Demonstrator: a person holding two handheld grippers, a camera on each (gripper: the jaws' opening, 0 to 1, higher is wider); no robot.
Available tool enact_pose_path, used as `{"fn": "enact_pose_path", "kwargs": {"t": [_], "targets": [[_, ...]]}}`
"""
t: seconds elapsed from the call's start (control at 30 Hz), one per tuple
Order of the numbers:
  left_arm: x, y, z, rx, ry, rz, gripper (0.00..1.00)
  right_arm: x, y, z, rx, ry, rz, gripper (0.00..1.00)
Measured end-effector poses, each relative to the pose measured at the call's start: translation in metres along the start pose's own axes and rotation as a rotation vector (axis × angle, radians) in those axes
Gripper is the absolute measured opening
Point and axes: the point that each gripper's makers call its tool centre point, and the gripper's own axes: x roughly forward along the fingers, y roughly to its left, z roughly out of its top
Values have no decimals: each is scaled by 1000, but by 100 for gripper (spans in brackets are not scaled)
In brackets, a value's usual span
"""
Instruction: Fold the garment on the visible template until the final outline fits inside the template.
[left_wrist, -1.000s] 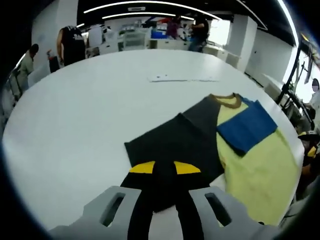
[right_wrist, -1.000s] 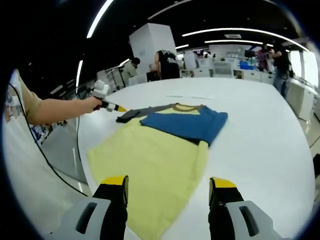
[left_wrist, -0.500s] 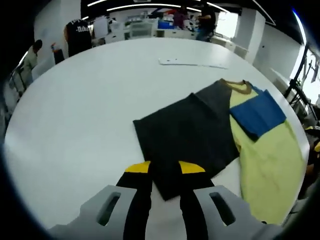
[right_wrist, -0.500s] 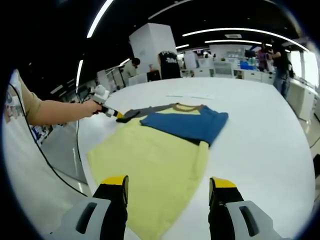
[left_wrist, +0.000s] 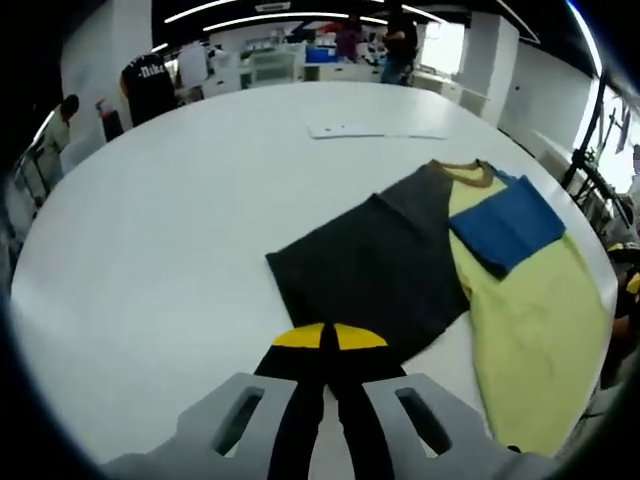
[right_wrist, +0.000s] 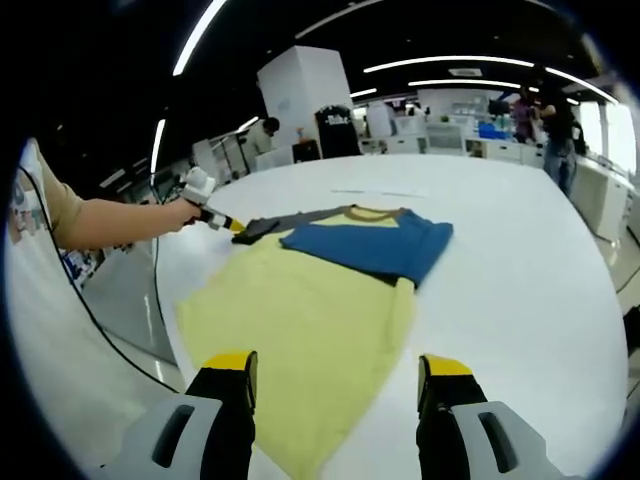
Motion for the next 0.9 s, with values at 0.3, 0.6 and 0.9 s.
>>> {"fn": "enact_pose_path", "kwargs": {"t": [0.3, 0.6, 0.9], "targets": [[-13, -16, 17, -19, -56, -34, 0, -1, 2, 2, -5, -8, 7, 63], [-19, -38, 51, -12, -129, -87, 0, -2, 1, -1, -4, -8, 8, 63], [-18, -60, 85, 11, -196, -146, 0, -6, 0, -1, 0, -18, 7, 63]]}}
